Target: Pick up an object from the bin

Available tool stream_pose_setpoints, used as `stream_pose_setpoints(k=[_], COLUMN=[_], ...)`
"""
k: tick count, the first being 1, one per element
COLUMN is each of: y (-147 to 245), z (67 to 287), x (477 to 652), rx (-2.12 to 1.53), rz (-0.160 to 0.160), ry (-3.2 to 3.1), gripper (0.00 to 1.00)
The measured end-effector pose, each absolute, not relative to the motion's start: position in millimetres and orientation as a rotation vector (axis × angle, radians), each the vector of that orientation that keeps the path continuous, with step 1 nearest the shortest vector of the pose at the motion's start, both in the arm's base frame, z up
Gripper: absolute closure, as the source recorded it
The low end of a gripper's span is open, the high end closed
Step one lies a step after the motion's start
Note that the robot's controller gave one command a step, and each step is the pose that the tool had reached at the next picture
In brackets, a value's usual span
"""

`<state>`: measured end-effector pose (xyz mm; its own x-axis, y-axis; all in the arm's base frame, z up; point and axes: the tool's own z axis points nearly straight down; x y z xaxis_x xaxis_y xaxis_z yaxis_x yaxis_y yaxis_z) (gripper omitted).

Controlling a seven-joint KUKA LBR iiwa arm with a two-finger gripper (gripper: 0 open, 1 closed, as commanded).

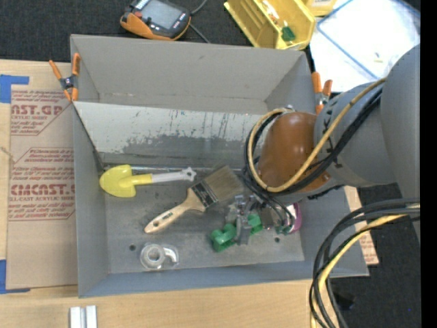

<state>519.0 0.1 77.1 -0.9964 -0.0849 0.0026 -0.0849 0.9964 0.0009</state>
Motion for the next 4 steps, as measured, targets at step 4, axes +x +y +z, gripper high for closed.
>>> stream_pose_setpoints(k=[4], y=[1], z=[135], x=[518.9], rx=[0.134], rz=[-0.001], ry=[-3.136], gripper=[1.0])
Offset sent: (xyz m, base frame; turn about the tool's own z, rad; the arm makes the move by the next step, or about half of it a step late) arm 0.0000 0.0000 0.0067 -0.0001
